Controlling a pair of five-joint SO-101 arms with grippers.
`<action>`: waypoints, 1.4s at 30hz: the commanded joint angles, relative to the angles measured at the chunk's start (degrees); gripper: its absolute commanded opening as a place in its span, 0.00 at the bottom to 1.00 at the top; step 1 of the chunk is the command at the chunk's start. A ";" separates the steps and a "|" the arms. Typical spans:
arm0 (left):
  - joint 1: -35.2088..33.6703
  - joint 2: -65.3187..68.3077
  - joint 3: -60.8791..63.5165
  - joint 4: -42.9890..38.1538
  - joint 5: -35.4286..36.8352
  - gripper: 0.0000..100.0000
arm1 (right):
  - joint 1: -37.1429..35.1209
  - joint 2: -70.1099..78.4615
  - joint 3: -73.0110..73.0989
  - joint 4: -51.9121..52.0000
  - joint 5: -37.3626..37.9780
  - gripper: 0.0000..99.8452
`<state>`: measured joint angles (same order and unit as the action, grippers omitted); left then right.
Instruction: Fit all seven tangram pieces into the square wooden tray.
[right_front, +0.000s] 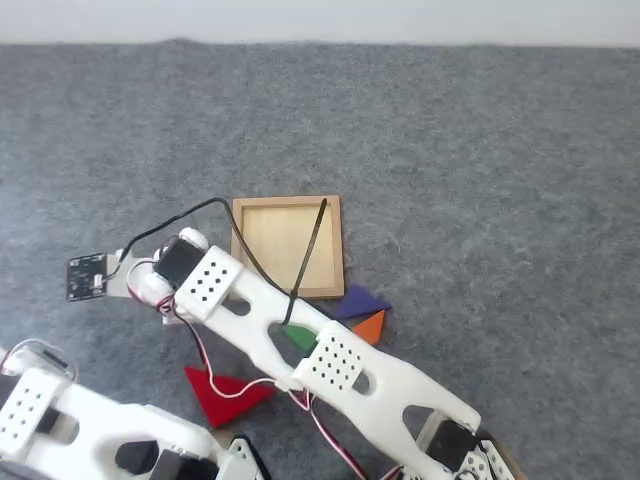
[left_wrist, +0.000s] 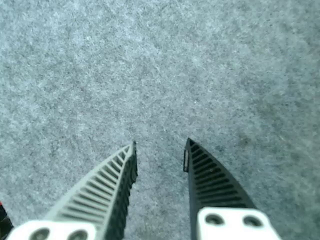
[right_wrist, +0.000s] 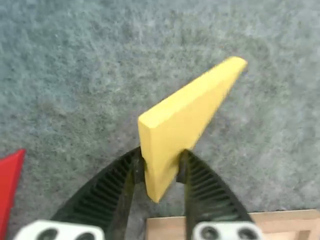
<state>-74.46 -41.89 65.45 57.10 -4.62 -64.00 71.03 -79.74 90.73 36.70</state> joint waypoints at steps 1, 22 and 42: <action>0.26 -1.67 -0.31 -1.41 -0.53 0.16 | -0.13 -4.00 -0.70 0.04 0.97 0.02; 0.26 -1.67 -0.31 -1.41 -0.53 0.16 | 4.70 -4.09 -13.45 2.15 -12.22 0.01; 2.37 -1.67 0.66 -2.37 -0.53 0.16 | 28.35 -15.69 -13.45 12.35 10.29 0.01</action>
<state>-72.62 -41.89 66.59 56.04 -4.62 -39.30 61.01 -93.27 100.57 42.15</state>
